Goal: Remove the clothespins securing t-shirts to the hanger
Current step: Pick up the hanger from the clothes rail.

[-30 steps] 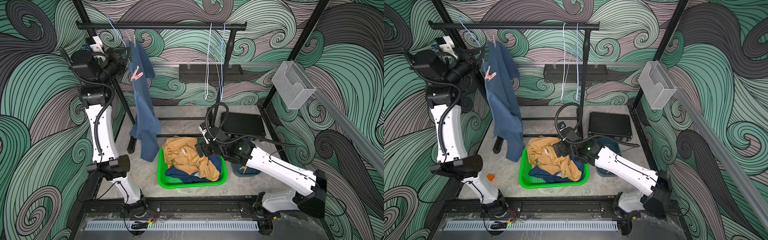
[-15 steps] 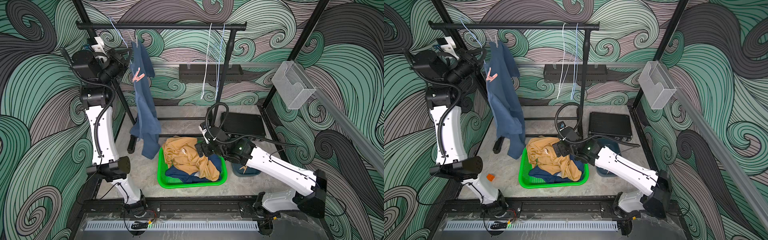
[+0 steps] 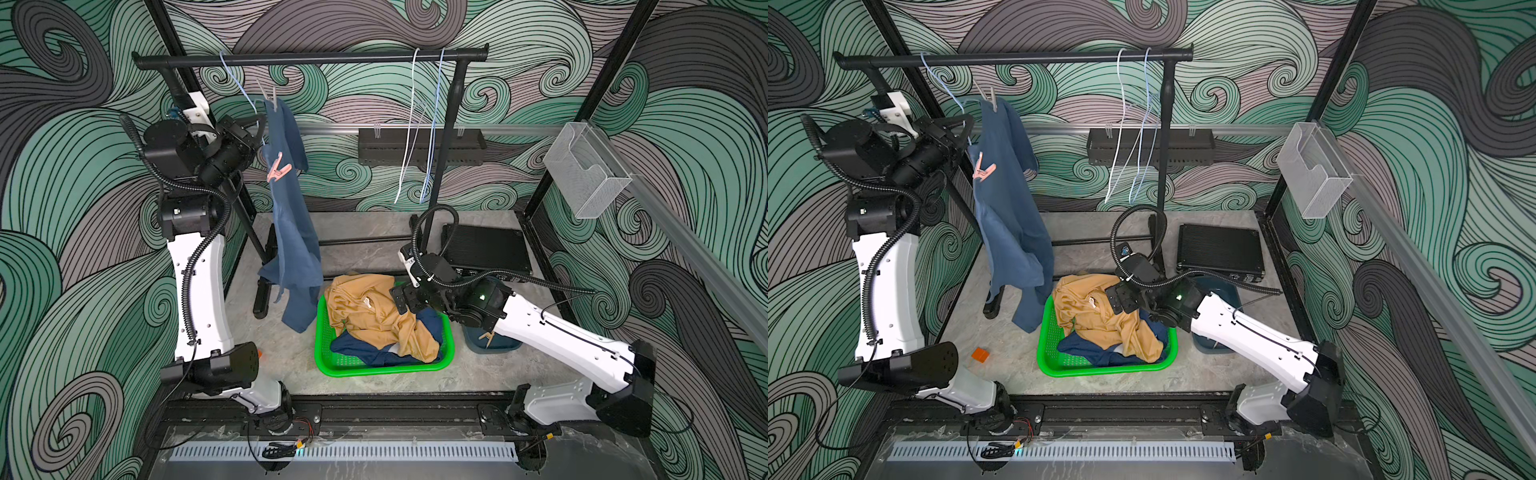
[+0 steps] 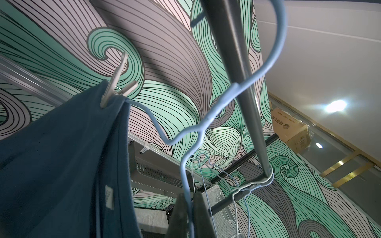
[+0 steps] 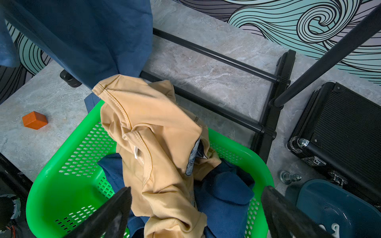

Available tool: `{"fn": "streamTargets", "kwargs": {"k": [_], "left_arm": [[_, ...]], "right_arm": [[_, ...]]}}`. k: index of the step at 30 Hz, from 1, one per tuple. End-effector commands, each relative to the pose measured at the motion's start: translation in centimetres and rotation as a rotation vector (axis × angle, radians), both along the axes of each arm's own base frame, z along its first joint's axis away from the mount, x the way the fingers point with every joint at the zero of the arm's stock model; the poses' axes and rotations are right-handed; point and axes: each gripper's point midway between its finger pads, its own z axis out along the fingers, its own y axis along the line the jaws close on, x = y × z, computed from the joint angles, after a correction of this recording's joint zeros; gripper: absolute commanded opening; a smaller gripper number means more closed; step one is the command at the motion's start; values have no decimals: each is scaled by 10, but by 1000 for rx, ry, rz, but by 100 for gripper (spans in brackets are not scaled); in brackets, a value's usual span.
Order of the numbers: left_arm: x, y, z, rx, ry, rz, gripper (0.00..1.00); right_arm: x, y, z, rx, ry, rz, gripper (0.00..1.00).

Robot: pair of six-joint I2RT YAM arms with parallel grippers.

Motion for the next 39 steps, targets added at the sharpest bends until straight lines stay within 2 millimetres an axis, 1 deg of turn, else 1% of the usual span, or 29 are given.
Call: {"fn": "streamTargets", "kwargs": {"k": [1, 3, 7, 10, 15, 20, 27, 32, 36, 39], "left_arm": [[-27, -8, 28, 47, -116, 6, 0], [-23, -6, 25, 52, -109, 10, 0], [-8, -10, 34, 35, -111, -45, 0], [-7, -12, 41, 36, -130, -51, 0], [-15, -19, 48, 50, -149, -67, 0], [-31, -31, 57, 76, -183, -89, 0], [-38, -34, 64, 77, -204, -89, 0], [-46, -35, 74, 77, -225, -88, 0], [-53, -35, 75, 81, -223, -79, 0], [-57, -35, 71, 79, -212, -72, 0]], "right_arm": [[-6, -1, 15, 31, -14, 11, 99], [-7, -2, 14, 24, -16, 11, 99], [-9, -5, 14, 21, -19, 7, 99], [-10, -6, 15, 19, -23, 3, 99], [-8, -4, 16, 15, -26, 6, 99], [-8, -1, 14, 12, -19, 11, 99], [-9, -1, 15, 13, -20, 16, 99], [-10, 0, 17, 14, -23, 18, 99], [-10, 0, 18, 15, -23, 17, 99], [-11, 0, 18, 17, -23, 20, 99]]}}
